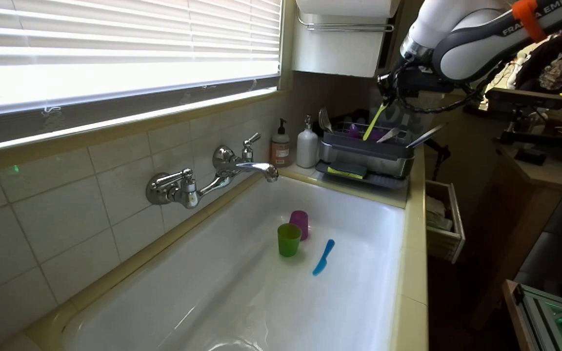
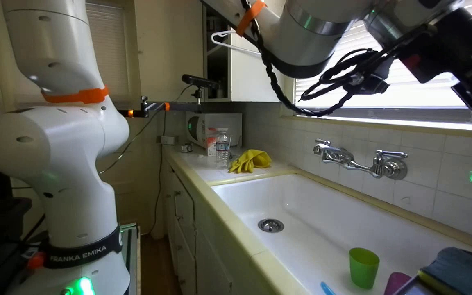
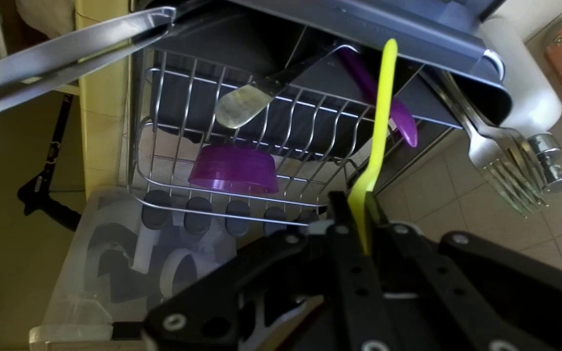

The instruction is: Put the yellow spoon then the green cup in the dish rack

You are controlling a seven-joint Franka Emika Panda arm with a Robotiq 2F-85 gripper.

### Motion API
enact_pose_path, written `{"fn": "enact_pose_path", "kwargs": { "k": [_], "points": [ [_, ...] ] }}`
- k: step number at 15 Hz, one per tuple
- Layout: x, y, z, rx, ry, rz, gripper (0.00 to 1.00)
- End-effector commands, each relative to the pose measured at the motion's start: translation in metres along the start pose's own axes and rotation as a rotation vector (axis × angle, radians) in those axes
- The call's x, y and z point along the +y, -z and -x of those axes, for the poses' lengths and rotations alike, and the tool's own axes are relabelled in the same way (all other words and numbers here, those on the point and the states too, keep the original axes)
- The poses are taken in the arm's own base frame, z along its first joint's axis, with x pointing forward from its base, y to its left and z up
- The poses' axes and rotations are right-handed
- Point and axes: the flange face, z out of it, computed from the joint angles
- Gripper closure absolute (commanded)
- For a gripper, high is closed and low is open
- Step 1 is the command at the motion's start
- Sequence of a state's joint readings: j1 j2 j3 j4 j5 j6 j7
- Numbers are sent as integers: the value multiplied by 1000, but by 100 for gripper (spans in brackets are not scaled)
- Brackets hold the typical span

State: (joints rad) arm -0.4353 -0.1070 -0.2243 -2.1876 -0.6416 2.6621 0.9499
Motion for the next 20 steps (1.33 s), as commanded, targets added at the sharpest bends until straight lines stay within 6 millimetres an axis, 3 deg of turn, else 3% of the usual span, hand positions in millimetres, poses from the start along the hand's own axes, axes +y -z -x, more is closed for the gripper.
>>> {"fn": "enact_pose_path", "kwargs": {
  "k": [1, 6, 11, 12, 13, 16, 20],
  "points": [
    [-4, -13, -14, -20, -38, 25, 98],
    [-3, -18, -23, -22, -58, 29, 98],
    [-11, -39, -14, -76, -29, 73, 93],
    [-14, -43, -12, -87, -22, 85, 88],
    [-17, -47, -9, -97, -17, 95, 66],
    [-25, -55, -5, -115, -2, 119, 57],
    [-35, -51, -2, -115, 11, 117, 27]
  ]
}}
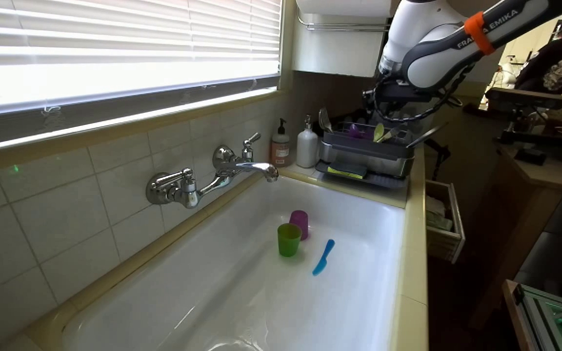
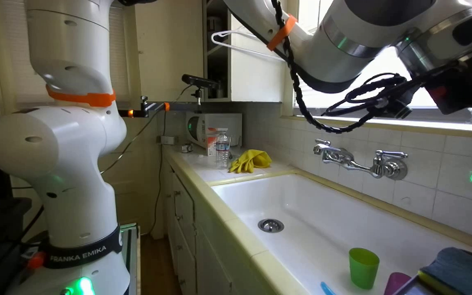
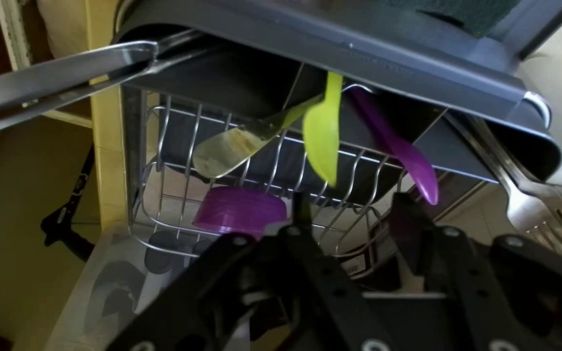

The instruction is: Put the yellow spoon then the green cup in the dish rack

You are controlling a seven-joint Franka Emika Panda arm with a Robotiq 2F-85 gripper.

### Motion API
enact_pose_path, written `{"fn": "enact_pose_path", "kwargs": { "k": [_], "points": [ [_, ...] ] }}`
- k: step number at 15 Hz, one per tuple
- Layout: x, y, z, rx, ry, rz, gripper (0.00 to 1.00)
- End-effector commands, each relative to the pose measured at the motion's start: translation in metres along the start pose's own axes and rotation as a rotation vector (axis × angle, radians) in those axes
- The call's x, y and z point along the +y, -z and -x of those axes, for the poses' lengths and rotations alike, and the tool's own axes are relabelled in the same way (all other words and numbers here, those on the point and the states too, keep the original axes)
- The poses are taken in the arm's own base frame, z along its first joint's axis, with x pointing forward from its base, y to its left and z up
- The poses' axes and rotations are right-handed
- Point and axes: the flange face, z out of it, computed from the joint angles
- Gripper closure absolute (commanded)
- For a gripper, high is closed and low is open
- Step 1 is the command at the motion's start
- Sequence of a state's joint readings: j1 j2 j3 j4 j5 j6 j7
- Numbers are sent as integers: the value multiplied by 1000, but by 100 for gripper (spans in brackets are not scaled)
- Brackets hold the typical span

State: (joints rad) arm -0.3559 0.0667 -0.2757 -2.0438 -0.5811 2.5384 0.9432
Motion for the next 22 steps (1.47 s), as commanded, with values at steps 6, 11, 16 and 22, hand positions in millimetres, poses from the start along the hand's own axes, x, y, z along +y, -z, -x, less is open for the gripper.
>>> {"fn": "enact_pose_path", "kwargs": {
  "k": [6, 11, 16, 22],
  "points": [
    [-31, 23, 29, -34, 63, -56, 0],
    [-64, 26, 71, -106, 171, -123, 0],
    [-90, 9, 114, -220, 264, -192, 0],
    [-119, -33, 150, -338, 322, -246, 0]
  ]
}}
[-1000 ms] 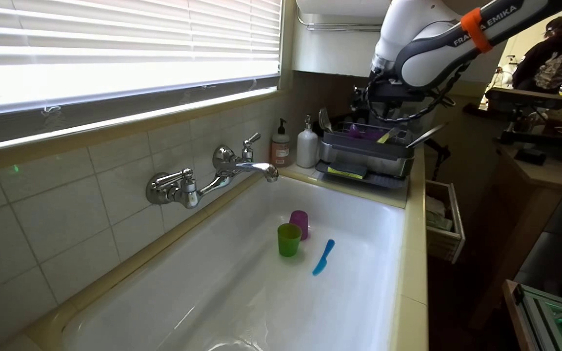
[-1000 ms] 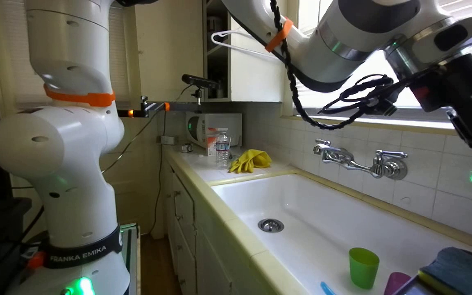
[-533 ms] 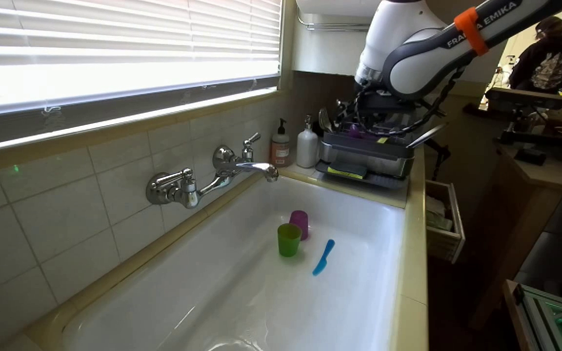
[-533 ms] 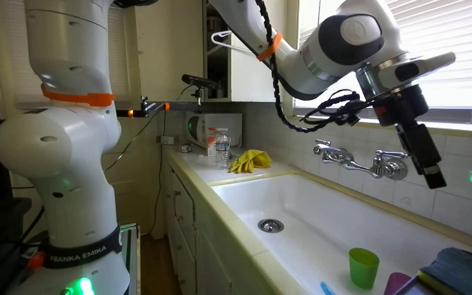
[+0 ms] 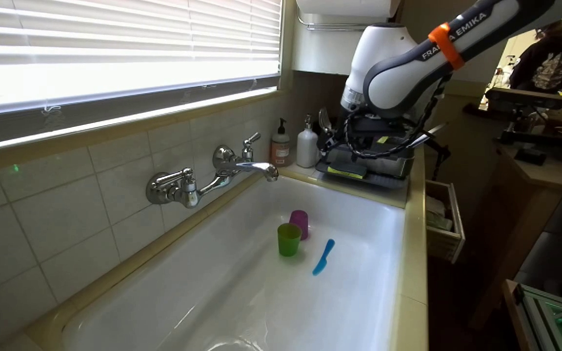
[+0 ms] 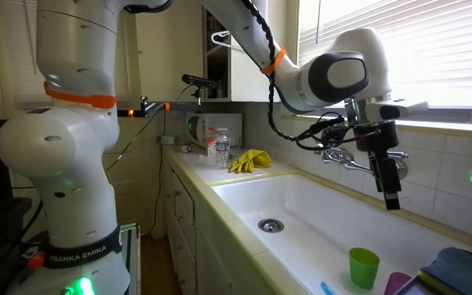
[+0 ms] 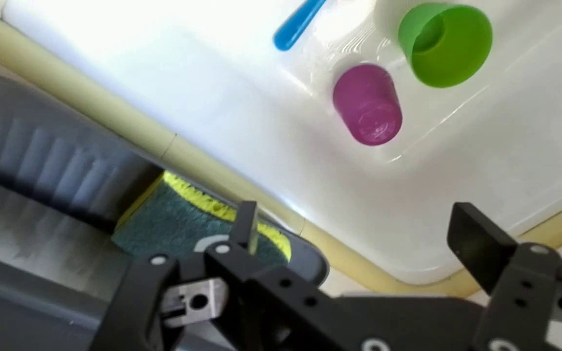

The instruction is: Put the yellow spoon then the green cup in the dish rack

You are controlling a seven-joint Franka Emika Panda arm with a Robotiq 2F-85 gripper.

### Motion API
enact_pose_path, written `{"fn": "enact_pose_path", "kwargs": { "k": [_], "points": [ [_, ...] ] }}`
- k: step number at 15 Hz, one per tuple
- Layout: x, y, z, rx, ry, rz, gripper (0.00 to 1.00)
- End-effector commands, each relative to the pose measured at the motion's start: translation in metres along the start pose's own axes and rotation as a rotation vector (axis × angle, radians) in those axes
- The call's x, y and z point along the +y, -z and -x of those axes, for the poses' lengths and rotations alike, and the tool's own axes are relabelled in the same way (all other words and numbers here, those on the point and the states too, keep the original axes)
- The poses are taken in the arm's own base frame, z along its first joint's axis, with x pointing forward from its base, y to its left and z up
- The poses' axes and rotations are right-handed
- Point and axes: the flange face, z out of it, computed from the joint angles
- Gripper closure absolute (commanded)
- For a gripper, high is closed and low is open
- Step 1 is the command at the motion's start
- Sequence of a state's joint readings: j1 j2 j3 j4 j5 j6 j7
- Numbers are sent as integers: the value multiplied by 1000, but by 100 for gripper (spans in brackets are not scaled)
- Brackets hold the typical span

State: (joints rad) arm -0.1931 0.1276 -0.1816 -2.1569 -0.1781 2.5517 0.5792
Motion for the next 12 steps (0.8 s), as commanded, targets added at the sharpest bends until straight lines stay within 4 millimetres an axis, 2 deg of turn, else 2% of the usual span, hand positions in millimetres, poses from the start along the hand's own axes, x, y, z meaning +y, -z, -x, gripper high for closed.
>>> {"fn": "enact_pose_path", "kwargs": {
  "k": [1, 6, 12],
  "points": [
    [-13, -40, 5, -61, 27, -57, 0],
    [-33, -89, 17, -141, 53, -119, 0],
    [-51, -135, 25, -198, 85, -137, 0]
  ]
}}
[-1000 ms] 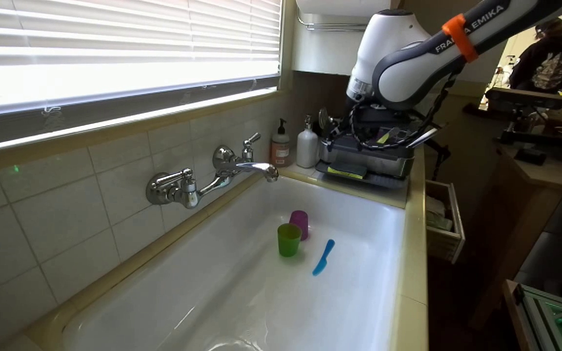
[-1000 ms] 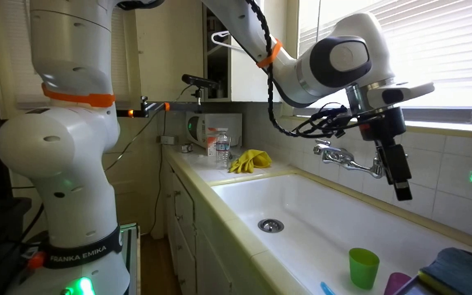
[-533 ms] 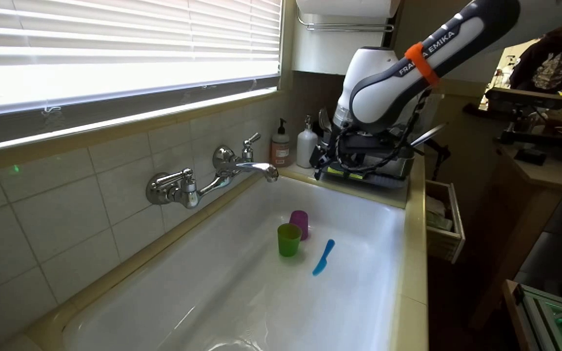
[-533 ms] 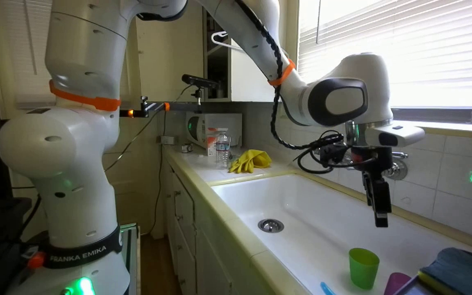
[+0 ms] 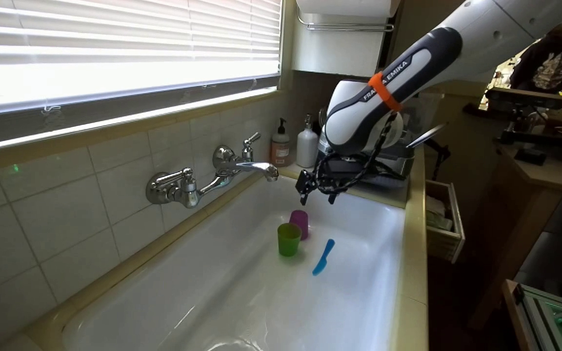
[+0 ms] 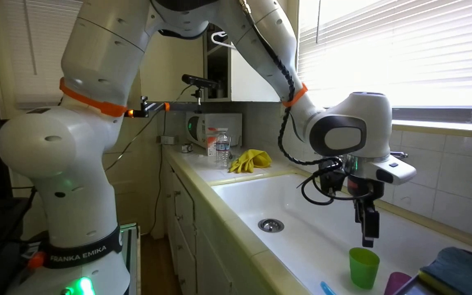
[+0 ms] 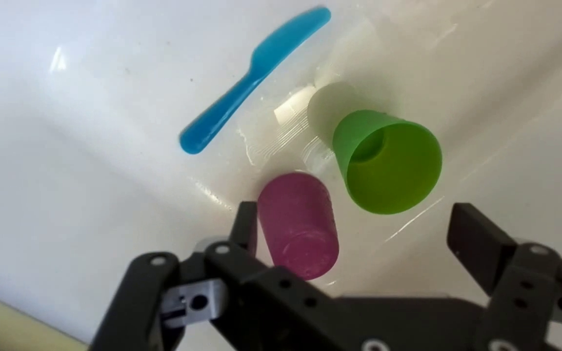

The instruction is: Put the yellow spoon then the green cup in the dish rack

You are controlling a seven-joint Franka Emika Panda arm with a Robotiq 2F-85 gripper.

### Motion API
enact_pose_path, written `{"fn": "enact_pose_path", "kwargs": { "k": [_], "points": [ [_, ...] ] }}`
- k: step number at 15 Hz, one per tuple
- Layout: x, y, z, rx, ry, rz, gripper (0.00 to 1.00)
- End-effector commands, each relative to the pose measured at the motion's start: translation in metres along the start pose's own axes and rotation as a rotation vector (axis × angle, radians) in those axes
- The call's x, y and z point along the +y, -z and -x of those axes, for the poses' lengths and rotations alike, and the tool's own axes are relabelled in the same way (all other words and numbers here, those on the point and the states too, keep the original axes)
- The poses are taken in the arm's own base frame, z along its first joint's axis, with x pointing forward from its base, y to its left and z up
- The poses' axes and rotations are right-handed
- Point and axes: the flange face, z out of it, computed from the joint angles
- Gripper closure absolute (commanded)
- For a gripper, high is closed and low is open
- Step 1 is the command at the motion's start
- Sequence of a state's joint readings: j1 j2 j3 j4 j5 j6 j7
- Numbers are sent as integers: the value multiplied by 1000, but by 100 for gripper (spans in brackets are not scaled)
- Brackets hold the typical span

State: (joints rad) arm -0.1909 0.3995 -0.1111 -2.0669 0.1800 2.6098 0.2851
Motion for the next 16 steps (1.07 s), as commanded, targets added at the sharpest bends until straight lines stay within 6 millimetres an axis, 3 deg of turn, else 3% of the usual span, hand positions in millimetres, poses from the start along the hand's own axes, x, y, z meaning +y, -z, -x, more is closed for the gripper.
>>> {"fn": "enact_pose_path", "kwargs": {
  "k": [1, 3, 4, 10, 16],
  "points": [
    [-4, -27, -9, -14, 15, -20, 0],
    [-5, -36, -11, -25, 11, -16, 0],
    [-4, -24, -4, -24, 11, 0, 0],
    [-6, -31, -9, -25, 12, 1, 0],
    [-10, -56, -6, -36, 14, -4, 0]
  ]
}}
